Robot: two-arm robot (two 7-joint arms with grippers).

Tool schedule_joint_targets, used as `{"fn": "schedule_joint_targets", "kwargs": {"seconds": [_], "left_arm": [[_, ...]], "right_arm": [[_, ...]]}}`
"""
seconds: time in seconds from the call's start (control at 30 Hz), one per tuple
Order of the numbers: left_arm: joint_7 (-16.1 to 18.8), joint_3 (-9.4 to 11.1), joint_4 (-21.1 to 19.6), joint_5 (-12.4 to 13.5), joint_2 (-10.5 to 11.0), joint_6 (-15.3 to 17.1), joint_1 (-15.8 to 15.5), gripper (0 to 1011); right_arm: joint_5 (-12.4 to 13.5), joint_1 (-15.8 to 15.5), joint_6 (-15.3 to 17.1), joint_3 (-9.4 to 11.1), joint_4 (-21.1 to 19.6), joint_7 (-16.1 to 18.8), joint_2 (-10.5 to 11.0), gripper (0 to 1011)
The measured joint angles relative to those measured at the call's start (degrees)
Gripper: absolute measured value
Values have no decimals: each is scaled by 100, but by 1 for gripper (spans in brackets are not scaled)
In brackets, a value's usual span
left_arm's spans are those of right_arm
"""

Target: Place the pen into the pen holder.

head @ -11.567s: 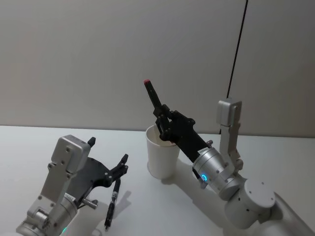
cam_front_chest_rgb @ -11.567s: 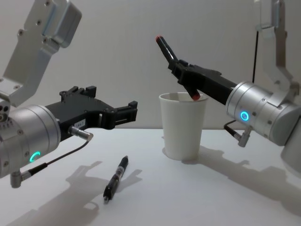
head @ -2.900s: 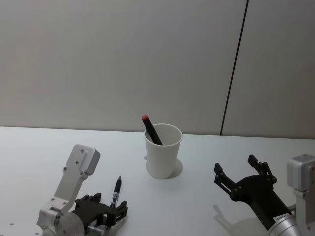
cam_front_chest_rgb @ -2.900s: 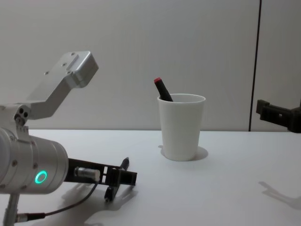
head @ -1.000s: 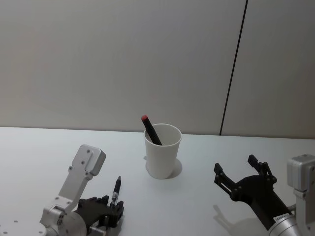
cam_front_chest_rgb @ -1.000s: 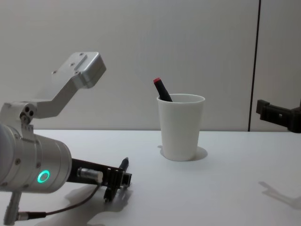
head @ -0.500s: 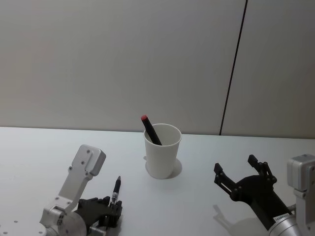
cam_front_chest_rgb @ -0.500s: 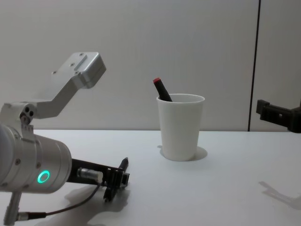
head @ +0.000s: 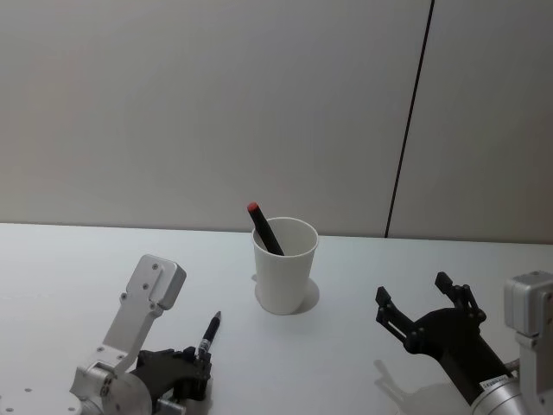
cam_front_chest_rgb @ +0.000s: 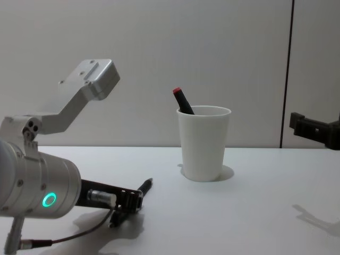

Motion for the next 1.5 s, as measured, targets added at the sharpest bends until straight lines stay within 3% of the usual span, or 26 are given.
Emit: {"fn": "schedule_joint_targets", "kwargs": {"seconds": [0.33, 0.97, 1.17, 1.5], "left_arm": [[0, 1, 0, 0, 0, 0, -2, 149], [-1, -36, -8, -4, -17, -81, 39, 144], [-9, -145, -53, -12, -46, -390, 152, 144], [-118, -401, -222, -31, -71, -1219, 396, 144]], "right_arm": [[0, 0, 0, 0, 0, 0, 0, 1001], [0, 0, 0, 0, 0, 0, 0, 1001], [0, 0, 0, 0, 0, 0, 0, 1001], [0, 0, 0, 0, 0, 0, 0, 1001]]}}
